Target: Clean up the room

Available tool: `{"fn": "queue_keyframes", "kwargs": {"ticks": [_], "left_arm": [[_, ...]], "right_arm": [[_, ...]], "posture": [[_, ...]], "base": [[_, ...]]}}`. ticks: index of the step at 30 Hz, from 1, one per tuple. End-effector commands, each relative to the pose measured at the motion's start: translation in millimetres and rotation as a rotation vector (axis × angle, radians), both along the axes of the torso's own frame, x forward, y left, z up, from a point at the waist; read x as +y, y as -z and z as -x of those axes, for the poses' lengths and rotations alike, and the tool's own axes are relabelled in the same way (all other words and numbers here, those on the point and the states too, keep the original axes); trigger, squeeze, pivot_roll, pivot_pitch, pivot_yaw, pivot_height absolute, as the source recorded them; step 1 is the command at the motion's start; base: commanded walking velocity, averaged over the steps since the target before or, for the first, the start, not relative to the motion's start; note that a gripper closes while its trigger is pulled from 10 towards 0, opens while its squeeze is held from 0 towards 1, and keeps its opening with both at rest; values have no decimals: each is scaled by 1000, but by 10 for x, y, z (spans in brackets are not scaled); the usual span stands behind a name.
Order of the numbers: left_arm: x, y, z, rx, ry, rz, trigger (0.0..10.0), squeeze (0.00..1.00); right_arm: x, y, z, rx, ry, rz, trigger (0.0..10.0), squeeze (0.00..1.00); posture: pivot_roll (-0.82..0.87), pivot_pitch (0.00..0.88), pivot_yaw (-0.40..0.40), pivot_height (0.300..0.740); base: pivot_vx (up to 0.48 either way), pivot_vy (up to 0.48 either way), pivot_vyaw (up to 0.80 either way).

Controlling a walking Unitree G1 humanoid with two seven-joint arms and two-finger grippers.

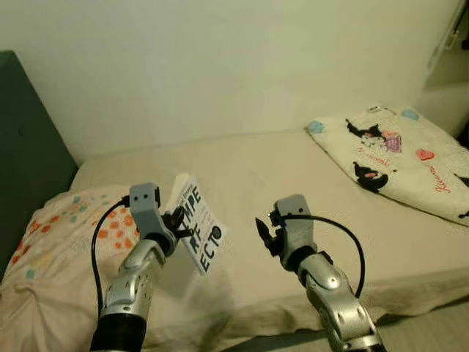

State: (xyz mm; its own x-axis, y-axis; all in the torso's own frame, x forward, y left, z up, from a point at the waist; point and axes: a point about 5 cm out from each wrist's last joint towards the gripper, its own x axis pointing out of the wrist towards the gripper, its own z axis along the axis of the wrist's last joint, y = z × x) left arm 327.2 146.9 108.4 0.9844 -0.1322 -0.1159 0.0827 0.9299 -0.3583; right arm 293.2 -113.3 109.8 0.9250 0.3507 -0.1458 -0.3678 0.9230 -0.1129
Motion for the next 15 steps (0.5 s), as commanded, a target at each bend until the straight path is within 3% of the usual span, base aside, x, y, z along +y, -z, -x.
{"fn": "queue_keyframes", "kwargs": {"ticks": [1,9,15], "left_arm": [[14,-106,-32,-42,-14,-10,10000,0],[-15,-122,-38,-50,-18,-9,10000,0],[-78,-158,-66,-54,-5,-19,10000,0]], "right_arm": [[-9,-9,-1,-9,0,0,10000,0],[-19,-15,-4,-14,2,-3,10000,0],[-29,-19,-12,-18,5,-5,10000,0]], "posture": [[-127,46,41,740],[-129,39,44,740],[-129,33,46,740]], "base": [[0,-480,0],[0,-470,0],[0,0,0]]}}
